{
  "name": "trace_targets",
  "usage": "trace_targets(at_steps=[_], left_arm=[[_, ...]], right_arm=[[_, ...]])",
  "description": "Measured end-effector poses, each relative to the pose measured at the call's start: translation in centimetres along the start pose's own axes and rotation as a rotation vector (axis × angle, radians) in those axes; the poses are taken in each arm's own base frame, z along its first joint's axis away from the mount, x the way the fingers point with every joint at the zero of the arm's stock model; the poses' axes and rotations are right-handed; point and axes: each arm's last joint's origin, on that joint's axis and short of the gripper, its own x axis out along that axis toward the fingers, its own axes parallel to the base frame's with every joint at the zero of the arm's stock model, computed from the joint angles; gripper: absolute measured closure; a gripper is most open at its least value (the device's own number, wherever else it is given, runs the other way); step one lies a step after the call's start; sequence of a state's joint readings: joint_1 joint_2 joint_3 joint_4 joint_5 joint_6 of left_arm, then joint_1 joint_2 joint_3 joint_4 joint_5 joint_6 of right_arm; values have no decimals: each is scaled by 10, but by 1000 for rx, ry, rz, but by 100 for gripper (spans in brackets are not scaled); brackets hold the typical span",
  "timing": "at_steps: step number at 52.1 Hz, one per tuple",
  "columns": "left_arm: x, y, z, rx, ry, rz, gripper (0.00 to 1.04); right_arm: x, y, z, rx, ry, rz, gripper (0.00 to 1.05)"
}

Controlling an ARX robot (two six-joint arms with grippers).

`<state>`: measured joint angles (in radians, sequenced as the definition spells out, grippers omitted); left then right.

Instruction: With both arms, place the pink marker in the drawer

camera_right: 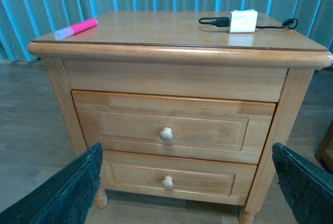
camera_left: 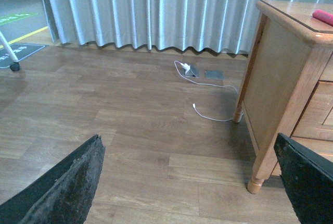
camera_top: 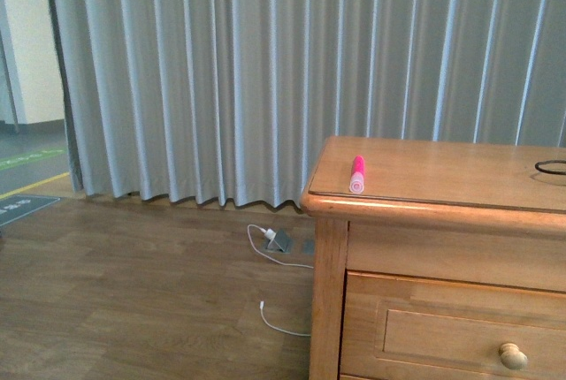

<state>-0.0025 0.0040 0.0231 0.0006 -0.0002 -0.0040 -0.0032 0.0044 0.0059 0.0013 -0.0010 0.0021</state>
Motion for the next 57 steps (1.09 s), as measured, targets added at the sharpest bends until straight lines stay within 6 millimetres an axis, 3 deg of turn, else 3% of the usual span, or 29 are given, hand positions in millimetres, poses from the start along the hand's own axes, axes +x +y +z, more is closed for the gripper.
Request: trace_targets(at_steps=[57], left_arm=[[0, 0, 0, 0, 0, 0, 6]], right_arm=[[0, 0, 0, 0, 0, 0, 8]])
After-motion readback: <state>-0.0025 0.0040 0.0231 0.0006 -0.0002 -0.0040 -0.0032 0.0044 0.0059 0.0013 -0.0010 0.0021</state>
